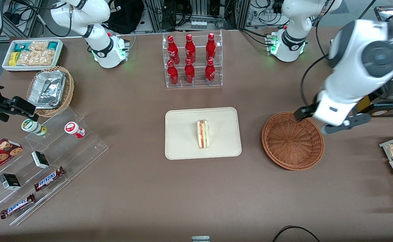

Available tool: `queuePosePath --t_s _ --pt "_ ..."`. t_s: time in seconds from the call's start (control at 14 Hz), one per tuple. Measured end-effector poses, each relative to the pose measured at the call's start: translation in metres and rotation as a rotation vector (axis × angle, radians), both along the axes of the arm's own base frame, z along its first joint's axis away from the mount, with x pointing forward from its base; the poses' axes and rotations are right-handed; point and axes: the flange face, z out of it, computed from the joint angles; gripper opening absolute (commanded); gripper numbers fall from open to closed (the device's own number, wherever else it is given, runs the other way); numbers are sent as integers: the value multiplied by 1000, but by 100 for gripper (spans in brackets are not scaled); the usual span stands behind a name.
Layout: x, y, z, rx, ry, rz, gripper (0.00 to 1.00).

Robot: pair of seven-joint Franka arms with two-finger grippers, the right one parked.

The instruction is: Place sandwich from basket to tray

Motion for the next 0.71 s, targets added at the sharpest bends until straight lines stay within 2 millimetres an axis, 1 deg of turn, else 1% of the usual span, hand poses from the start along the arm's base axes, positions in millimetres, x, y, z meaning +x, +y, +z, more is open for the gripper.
queuePosePath --t_s 0.21,0.36,0.43,0.5,0.71 --pt "-15 54 29 -29 23 -74 100" --pt "-17 79 36 -36 15 -86 100" --pt "-17 84 36 -38 15 -87 100" --pt "-16 84 35 -38 15 -87 100" --pt "-13 80 34 -39 9 -95 100"
